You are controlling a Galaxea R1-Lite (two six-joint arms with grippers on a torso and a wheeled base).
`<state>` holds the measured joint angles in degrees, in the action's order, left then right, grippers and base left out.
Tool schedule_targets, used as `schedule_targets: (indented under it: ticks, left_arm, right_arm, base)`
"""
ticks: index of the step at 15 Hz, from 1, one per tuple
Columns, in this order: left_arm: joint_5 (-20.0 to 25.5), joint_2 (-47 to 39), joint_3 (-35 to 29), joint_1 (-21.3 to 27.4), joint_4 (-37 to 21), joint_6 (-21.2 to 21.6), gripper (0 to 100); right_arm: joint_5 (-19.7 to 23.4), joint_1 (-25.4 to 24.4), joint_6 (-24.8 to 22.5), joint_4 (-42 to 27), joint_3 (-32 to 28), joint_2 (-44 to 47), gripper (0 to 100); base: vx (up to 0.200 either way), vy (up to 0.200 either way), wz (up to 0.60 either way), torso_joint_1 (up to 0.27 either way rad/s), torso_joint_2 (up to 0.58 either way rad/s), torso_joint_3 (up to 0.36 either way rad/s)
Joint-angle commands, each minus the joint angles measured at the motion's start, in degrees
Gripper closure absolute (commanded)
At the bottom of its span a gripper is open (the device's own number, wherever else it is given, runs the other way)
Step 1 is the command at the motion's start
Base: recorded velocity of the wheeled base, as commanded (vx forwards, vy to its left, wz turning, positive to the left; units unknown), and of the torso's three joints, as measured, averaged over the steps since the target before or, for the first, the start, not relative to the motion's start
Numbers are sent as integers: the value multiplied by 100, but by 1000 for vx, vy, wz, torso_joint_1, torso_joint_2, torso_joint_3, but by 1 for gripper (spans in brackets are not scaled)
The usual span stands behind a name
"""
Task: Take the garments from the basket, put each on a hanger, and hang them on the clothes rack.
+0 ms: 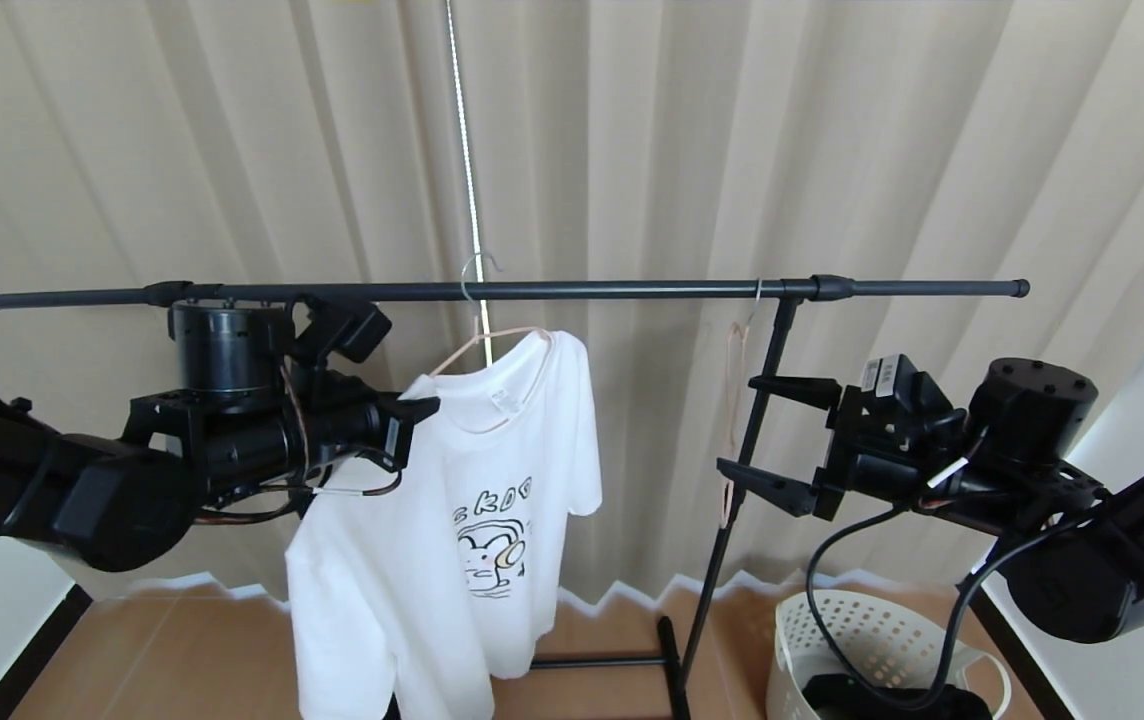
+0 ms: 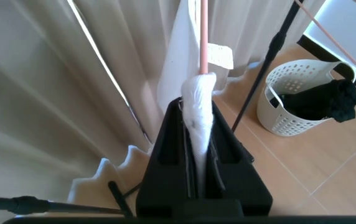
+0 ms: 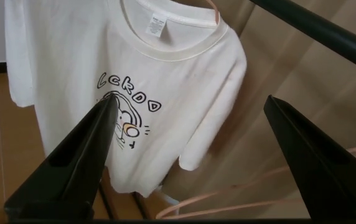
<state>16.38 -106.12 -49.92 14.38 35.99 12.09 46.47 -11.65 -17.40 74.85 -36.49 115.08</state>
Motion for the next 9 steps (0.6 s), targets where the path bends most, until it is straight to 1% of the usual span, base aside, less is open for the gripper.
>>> schedule_targets:
  ticks: [1, 5, 9]
  left_arm:
    - [-74, -322, -255, 91, 5, -67, 100]
    - [-522, -840, -826, 249, 5, -111, 100]
    - [-742, -1297, -1301, 311, 5, -199, 100]
  right_arm:
    - [2, -4, -1, 3, 1, 15, 0]
    - [2, -4, -9, 3, 1, 15, 0]
    - [2, -4, -9, 3, 1, -3, 0]
  base:
    - [0, 0, 0, 0, 0, 0]
    - [0, 0, 0, 0, 0, 0]
    - [0, 0, 0, 0, 0, 0]
